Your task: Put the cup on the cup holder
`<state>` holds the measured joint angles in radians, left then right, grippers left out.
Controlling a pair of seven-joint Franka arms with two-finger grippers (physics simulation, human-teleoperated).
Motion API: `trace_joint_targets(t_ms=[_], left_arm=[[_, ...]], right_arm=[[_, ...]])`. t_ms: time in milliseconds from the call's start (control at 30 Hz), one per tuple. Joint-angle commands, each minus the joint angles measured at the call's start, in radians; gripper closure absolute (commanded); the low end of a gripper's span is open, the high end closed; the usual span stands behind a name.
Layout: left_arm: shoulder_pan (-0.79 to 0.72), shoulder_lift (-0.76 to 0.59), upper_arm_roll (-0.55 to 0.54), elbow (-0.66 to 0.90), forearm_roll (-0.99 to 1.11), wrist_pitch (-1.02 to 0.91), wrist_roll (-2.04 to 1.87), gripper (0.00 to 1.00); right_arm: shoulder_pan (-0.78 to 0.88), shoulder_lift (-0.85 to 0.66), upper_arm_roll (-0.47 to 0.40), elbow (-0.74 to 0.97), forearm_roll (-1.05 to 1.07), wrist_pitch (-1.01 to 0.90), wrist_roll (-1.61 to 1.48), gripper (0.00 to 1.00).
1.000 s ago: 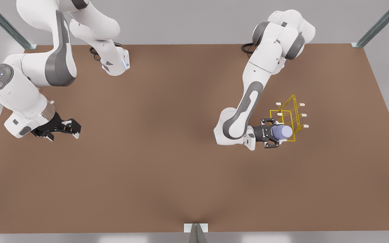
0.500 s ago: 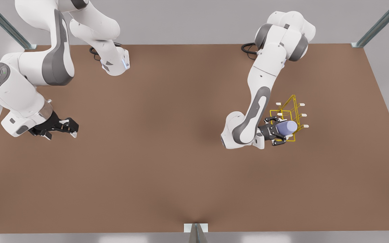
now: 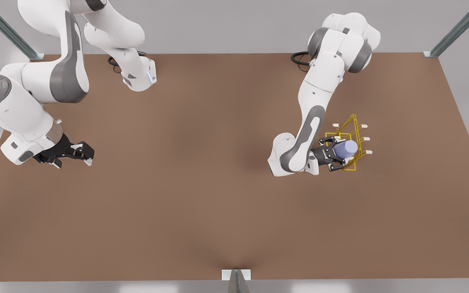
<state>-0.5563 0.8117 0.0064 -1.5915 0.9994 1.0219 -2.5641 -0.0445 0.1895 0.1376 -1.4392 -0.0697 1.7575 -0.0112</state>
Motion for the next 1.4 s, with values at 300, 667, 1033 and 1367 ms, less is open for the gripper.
trace_joint_targets(t_ms=[300, 667, 1033, 1367], left_arm=[[0.010, -0.008, -0.017, -0.045, 0.001, 0.007, -0.156, 0.25], [0.012, -0.043, -0.043, -0.038, 0.001, 0.011, -0.137, 0.00], [0.532, -0.509, -0.183, 0.355, -0.929, 0.234, 2.425, 0.00], [0.536, -0.456, -0.183, 0.216, -0.920, 0.446, 2.421, 0.00]], right_arm=[[0.000, -0.001, 0.000, 0.000, 0.002, 0.000, -0.001, 0.00], [-0.002, 0.001, 0.000, 0.000, 0.004, 0.000, -0.001, 0.00], [-0.002, 0.001, -0.001, 0.000, 0.002, -0.001, -0.003, 0.00], [-0.002, 0.001, -0.001, 0.000, 0.001, -0.001, -0.003, 0.00]])
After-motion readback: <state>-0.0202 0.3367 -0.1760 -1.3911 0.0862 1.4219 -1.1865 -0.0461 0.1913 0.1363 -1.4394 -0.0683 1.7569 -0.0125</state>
